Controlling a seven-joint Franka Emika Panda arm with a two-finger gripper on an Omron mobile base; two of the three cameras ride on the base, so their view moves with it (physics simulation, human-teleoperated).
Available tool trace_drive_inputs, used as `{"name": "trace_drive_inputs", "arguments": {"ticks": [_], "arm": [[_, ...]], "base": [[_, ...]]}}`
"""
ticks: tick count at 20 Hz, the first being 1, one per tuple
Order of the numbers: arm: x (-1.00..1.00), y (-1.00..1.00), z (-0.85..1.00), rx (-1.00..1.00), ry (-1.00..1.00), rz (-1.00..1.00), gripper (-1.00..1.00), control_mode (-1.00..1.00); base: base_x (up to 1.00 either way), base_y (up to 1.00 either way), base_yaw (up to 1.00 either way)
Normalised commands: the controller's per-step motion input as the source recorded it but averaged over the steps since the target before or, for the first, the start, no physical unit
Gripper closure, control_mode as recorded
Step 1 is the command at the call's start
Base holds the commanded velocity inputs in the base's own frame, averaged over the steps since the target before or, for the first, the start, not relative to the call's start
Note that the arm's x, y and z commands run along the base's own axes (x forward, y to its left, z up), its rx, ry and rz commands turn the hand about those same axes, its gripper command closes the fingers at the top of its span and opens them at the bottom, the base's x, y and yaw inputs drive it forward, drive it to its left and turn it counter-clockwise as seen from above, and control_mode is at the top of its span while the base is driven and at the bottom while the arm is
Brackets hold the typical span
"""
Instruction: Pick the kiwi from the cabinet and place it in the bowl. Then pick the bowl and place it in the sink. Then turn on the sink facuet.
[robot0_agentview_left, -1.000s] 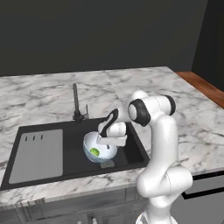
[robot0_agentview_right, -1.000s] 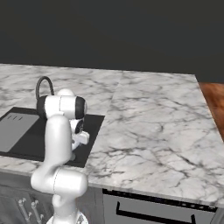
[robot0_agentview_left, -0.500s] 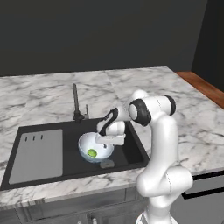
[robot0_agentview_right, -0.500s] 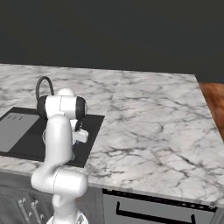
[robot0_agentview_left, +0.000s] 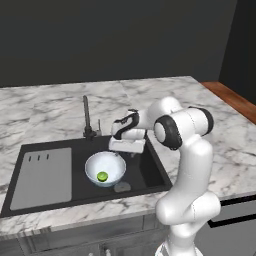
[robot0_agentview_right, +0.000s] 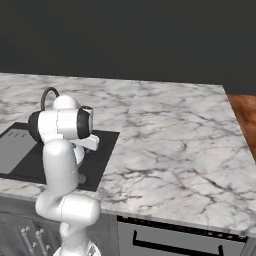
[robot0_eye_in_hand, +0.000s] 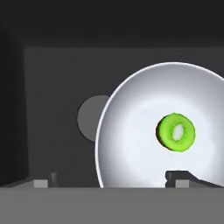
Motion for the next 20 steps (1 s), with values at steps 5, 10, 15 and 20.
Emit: {"name": "trace_drive_inputs", "arguments": {"ticks": [5, 10, 15, 20], "arm": [[-0.20, -0.04, 0.51, 0.07, 0.07, 0.00, -1.00, -1.00], [-0.01, 0.00, 0.51, 0.25, 0.03, -0.12, -1.00, -1.00], [0.00, 0.01, 1.00, 0.42, 0.00, -0.41, -1.00, -1.00], [0.03, 0.15, 0.41, 0.43, 0.05, -0.51, -1.00, -1.00]], "base": [[0.00, 0.00, 0.00], [0.00, 0.00, 0.00], [0.00, 0.00, 0.00], [0.00, 0.00, 0.00]]}}
